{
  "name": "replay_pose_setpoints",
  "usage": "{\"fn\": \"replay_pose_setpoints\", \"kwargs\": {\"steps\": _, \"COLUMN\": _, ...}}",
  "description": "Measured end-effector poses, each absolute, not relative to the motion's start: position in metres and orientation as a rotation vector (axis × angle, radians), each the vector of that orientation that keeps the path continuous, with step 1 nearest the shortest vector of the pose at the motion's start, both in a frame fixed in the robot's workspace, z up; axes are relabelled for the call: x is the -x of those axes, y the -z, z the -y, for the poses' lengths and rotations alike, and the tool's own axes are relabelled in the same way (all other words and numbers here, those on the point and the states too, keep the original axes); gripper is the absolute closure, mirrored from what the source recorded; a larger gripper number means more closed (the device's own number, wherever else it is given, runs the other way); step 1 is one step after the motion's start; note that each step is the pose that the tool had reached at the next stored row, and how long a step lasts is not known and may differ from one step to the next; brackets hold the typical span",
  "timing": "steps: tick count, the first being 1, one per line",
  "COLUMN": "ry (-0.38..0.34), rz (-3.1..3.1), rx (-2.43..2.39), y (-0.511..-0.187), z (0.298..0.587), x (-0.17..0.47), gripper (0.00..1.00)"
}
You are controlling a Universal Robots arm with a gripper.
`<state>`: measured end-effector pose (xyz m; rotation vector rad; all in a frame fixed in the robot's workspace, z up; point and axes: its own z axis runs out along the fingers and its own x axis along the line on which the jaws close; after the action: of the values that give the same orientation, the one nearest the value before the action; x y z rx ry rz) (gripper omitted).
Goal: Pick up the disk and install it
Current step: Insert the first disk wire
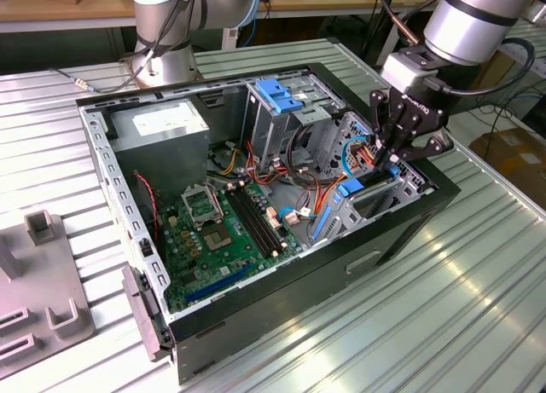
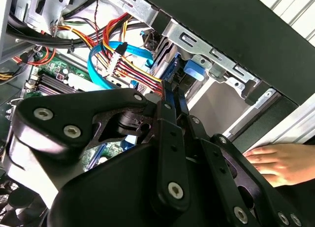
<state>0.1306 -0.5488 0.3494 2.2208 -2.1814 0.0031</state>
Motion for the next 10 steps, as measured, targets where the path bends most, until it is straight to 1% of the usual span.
{"fn": "replay_pose_setpoints", "kwargs": {"steps": 10, "ry": -0.003, "rz": 2.191, "rx": -2.211, "y": -0.3473, "z": 0.549, "x": -0.1306, "gripper": 0.84}}
